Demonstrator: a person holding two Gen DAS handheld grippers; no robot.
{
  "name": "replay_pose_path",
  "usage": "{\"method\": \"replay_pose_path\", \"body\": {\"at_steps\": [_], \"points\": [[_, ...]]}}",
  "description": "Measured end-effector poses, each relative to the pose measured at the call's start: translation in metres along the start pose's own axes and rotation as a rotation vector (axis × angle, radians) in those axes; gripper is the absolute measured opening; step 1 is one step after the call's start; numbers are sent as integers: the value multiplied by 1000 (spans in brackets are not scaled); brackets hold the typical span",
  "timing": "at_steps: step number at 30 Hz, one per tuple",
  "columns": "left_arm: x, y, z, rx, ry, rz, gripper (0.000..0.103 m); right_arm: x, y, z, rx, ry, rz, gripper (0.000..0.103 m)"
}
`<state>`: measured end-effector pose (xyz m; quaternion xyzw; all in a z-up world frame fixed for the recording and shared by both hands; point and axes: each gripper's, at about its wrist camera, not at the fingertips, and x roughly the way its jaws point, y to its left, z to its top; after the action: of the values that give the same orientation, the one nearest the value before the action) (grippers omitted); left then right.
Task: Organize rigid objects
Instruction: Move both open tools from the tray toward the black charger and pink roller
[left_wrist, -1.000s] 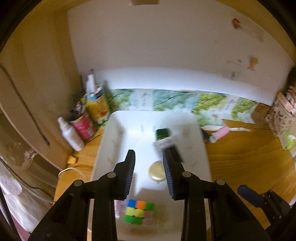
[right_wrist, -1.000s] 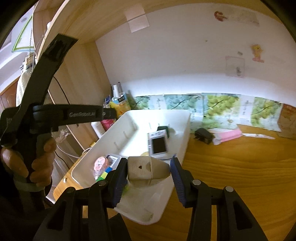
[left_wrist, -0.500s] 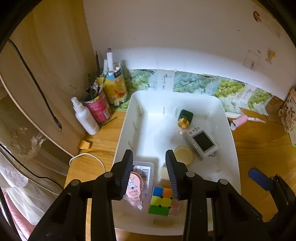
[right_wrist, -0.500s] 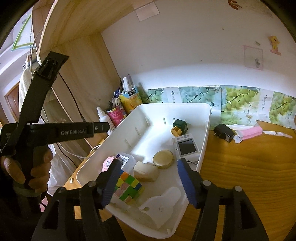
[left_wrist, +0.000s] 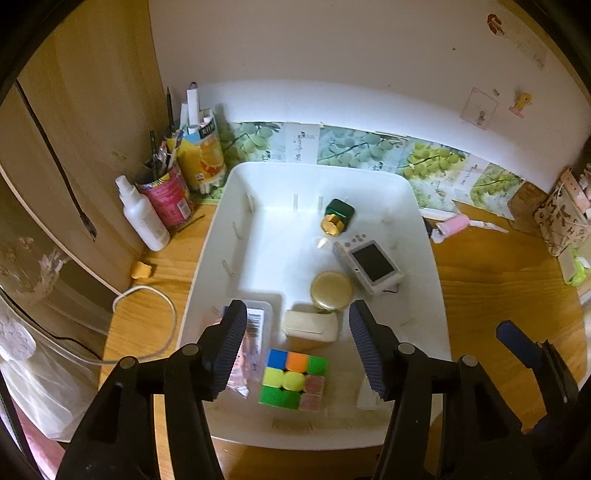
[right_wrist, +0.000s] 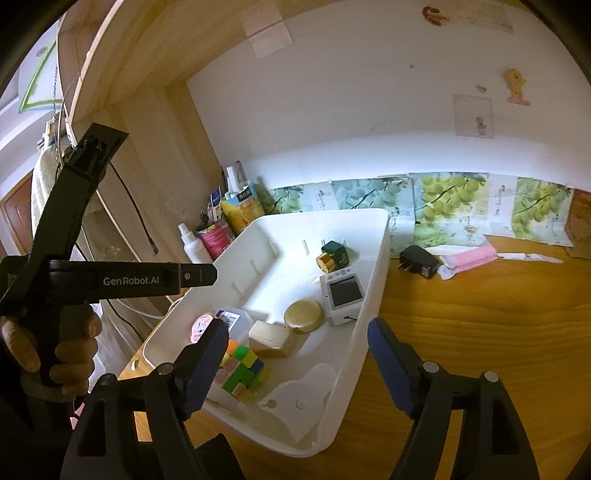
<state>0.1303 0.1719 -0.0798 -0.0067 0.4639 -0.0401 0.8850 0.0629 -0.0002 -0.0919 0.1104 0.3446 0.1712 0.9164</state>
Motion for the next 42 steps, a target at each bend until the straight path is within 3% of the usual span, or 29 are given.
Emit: {"method": "replay_pose_path", "body": {"at_steps": [3, 12, 19, 26, 34, 42], "points": [[-2, -4, -3, -11, -4, -33, 62, -9, -4, -5, 4, -17, -13, 79], [-2, -30, -10, -19, 32, -29, 62, -28, -33, -17, 65, 11, -65, 79], [-2, -62, -4, -18, 46, -46, 62, -40, -78, -19, 156, 82, -85, 80], [3, -101, 21, 15, 72, -84, 62, -46, -134, 2, 249, 115, -51, 80], [22, -135, 56, -17, 154, -53, 64, -35, -180, 58, 61, 77, -74, 80], [59, -164, 86, -176, 272, -79, 64, -7, -212, 91, -145, 55, -36, 80]]}}
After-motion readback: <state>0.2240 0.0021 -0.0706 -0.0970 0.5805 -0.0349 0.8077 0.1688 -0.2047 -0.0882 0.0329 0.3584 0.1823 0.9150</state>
